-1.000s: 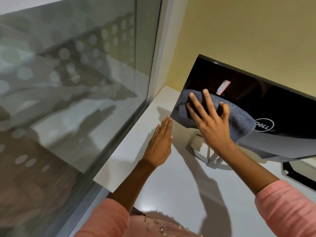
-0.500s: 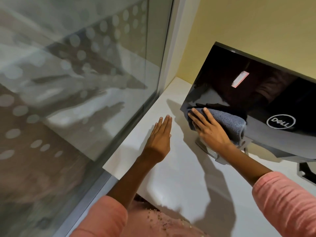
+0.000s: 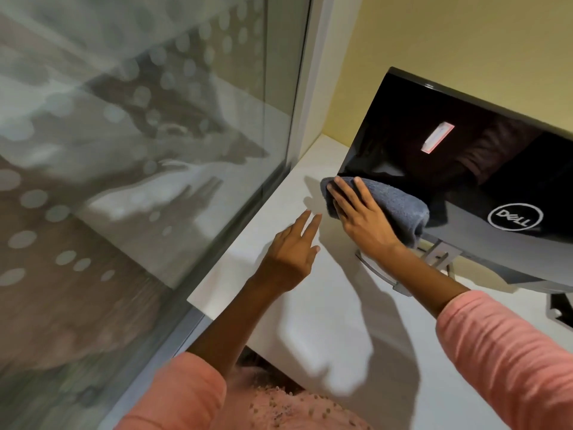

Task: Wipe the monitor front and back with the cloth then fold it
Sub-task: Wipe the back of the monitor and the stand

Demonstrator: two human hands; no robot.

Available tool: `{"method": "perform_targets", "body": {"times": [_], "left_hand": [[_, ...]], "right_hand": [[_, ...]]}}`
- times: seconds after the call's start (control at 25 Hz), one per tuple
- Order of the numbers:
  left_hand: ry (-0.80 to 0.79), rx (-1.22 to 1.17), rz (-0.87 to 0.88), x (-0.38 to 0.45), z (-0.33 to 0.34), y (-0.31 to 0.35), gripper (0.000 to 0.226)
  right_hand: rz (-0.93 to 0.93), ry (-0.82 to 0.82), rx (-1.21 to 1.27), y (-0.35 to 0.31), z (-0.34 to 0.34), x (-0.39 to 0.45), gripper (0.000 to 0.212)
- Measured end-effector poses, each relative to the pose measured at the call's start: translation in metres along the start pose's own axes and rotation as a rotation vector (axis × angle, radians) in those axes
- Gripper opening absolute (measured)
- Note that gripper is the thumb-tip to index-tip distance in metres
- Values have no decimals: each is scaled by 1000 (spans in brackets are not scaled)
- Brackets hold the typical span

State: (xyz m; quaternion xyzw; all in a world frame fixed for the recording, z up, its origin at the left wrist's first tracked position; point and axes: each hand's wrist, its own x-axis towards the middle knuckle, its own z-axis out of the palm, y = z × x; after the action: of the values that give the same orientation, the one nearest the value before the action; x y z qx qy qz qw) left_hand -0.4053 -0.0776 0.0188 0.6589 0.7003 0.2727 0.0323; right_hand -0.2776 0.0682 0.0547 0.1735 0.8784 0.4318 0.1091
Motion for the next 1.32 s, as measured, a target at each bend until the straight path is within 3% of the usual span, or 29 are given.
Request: {"method": "perform_targets", "body": {"times": [0.16,0.36,0.52,0.6,0.8,1.0,1.32], "left_hand": [[139,175,181,4,-8,-4,39],[173,116,194,2,-10,2,39],[113,97,210,1,2,1,34],[57,127,221,1,4,4,35],[-65,108,163,4,-5,6,33],[-127,55,140,16,-14,25,53],[-201,47,109,11,-18,36,62]], "right_hand": [[-91,-146,-26,-21,18,-9,53],[-116,-258,73,-6,28,-55,47],[60,6,192,5,26,-65,49],[79,57,192,0,24,-54,55],[75,-14,115,-22,29,-22,60],[-26,-148,35,-43,42,-24,58],[95,-44,163,-29,31,-14,60]]}}
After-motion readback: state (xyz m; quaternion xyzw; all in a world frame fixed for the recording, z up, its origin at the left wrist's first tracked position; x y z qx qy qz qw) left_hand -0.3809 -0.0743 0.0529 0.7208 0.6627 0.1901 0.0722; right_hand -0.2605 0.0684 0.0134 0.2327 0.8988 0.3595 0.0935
